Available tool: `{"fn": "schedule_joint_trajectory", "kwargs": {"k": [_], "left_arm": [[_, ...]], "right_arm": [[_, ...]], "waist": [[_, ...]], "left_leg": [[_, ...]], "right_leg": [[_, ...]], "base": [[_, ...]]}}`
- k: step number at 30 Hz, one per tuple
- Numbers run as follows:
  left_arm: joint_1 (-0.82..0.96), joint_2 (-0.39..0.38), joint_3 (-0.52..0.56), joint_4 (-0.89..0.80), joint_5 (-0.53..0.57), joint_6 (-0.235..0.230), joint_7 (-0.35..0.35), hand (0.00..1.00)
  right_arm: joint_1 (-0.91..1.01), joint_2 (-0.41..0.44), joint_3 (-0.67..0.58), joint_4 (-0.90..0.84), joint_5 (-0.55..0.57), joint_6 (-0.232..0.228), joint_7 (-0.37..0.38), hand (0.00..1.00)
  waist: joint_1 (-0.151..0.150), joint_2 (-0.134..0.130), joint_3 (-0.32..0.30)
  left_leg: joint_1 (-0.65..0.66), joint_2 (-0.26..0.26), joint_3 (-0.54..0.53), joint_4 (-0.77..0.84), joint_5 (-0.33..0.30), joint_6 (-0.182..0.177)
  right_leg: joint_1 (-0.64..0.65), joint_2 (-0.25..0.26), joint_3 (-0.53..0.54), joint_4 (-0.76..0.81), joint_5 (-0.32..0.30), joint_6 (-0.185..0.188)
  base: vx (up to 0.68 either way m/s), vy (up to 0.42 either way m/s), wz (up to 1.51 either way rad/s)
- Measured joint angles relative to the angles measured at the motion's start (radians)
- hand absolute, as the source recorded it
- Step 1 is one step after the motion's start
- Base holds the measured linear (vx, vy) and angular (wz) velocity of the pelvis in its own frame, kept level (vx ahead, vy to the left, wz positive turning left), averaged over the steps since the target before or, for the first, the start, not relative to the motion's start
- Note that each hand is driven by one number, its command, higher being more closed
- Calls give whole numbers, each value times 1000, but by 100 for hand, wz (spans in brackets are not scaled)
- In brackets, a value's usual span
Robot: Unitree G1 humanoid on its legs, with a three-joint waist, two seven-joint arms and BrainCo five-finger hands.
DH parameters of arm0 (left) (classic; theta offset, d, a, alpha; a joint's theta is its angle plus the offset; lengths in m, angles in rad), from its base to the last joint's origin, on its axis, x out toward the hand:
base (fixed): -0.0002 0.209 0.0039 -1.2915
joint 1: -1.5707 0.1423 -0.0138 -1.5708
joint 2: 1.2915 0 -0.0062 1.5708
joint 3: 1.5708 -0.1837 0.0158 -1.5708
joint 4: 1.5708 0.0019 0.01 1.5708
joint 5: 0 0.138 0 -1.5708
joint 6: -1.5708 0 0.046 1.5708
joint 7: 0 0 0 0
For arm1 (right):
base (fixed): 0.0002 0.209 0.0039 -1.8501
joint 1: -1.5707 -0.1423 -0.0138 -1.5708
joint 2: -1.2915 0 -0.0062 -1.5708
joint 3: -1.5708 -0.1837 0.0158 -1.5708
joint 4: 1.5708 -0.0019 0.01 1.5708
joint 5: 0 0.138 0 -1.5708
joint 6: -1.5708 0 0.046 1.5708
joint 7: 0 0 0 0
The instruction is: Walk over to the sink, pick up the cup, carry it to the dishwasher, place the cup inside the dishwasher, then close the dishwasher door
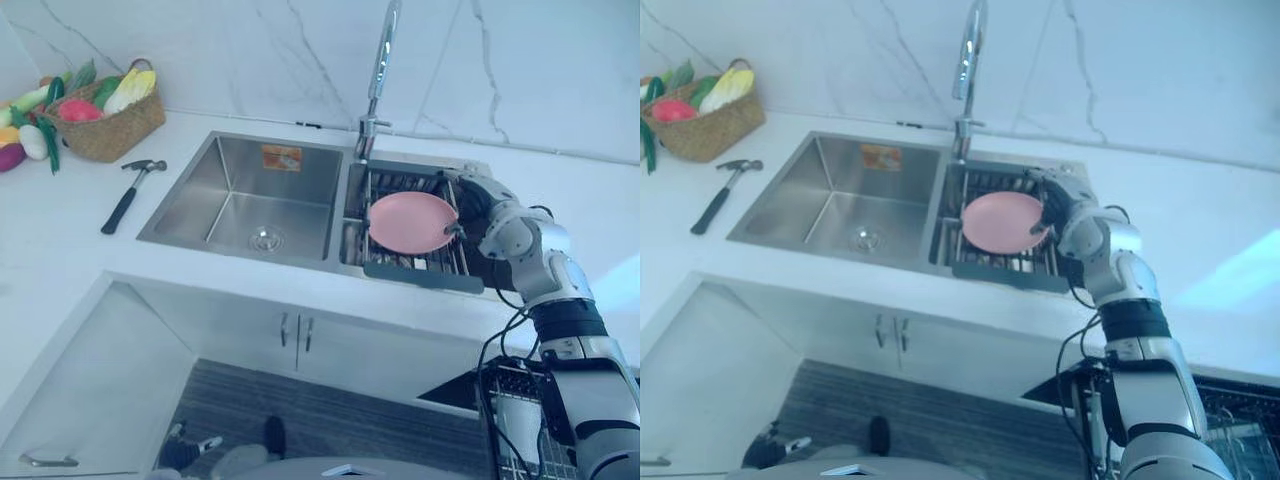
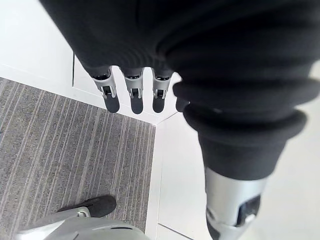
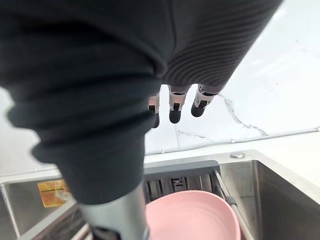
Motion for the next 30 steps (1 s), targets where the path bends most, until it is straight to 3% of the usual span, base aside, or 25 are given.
{"fn": "schedule_joint_trajectory", "kwargs": {"k": [4,18,23,30], "left_arm": [[5,0,27,0,1,1,-1,0],[11,4,31,-1,8,-4,-11,0],[8,6,1,-1,-12,-8,-10,0],[-27,13,-19,-3,-47,-10,-10,0]], "right_arm": [[89,-1,-9,-78,-38,-13,-2,0],[138,-2,-8,-69,-86,-19,-69,0],[132,-2,-8,-64,-120,7,-121,0],[117,-3,3,-58,-122,55,-133,0]], "waist": [[1,2,1],[25,-17,14],[24,-7,34],[24,-6,84]], "left_leg": [[-9,0,23,0,-1,1],[-18,-29,17,1,-6,34],[-24,-13,-1,0,-14,19],[-82,-14,0,0,-5,6]], "right_leg": [[-5,-2,4,-6,-6,9],[-5,-17,22,0,13,23],[-23,-4,21,20,20,12],[-70,-5,24,5,17,11]], "base": [[-48,32,5],[71,12,3],[-6,-13,4],[-69,3,-3]]}}
